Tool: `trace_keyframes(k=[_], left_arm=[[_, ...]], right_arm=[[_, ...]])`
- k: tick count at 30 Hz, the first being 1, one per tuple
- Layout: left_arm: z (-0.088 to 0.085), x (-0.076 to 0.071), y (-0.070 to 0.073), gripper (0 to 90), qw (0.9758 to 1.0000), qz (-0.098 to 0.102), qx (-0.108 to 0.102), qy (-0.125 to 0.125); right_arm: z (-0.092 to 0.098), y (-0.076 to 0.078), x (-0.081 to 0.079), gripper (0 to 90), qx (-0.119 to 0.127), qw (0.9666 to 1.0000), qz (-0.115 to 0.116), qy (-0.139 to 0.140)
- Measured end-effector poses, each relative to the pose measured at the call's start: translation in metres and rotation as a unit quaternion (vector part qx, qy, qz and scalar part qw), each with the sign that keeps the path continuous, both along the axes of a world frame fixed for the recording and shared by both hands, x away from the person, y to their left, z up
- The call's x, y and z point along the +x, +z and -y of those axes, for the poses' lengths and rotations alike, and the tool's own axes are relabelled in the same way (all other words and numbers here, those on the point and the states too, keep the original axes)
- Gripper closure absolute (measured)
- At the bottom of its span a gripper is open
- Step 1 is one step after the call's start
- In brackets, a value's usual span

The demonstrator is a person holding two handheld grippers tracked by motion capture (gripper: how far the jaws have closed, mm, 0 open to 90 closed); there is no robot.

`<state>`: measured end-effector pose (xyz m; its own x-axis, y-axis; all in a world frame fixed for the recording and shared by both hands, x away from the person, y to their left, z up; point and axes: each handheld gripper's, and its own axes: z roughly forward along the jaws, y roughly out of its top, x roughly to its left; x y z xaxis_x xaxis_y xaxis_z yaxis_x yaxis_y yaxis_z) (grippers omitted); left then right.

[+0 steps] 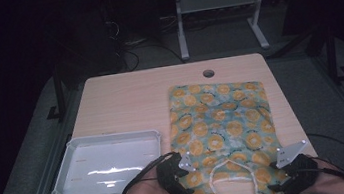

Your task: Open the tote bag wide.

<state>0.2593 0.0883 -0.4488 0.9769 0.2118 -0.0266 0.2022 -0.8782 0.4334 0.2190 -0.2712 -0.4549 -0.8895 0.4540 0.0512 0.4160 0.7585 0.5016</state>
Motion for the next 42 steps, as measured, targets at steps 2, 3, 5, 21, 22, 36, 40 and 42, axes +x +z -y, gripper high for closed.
trace_keyframes(k=[2, 3, 5, 21, 22, 36, 40, 42], left_arm=[[0.001, -0.001, 0.000, 24.0, 1.0000, 0.005, 0.005, -0.002], [0.001, -0.001, 0.000, 24.2, 1.0000, 0.005, 0.005, 0.000], [0.001, -0.001, 0.000, 24.7, 1.0000, 0.004, 0.006, 0.003], [-0.001, 0.009, 0.006, 84.5, 1.0000, -0.004, 0.003, 0.006], [-0.001, 0.009, 0.006, 84.5, 1.0000, -0.006, 0.003, 0.006], [-0.005, 0.016, 0.005, 89.4, 0.9995, -0.028, -0.009, 0.007], [-0.006, 0.017, 0.006, 89.4, 0.9993, -0.032, -0.016, 0.008], [-0.007, 0.016, 0.010, 89.5, 0.9992, -0.034, -0.020, 0.008]], right_arm=[[0.000, -0.001, -0.001, 25.7, 0.000, 1.0000, 0.004, 0.006], [0.000, -0.002, -0.001, 26.1, -0.005, 0.9998, 0.012, 0.012], [-0.001, -0.002, -0.002, 26.0, -0.005, 0.9998, 0.015, 0.011], [0.003, 0.001, 0.002, 82.6, 0.018, 0.9997, 0.016, 0.000], [0.003, 0.001, 0.002, 82.6, 0.018, 0.9997, 0.016, 0.000], [0.003, 0.001, 0.005, 89.5, 0.027, 0.9996, -0.001, -0.009], [0.003, 0.001, 0.006, 89.6, 0.027, 0.9996, -0.003, -0.009], [0.003, 0.002, 0.005, 89.6, 0.027, 0.9996, -0.004, -0.010]])
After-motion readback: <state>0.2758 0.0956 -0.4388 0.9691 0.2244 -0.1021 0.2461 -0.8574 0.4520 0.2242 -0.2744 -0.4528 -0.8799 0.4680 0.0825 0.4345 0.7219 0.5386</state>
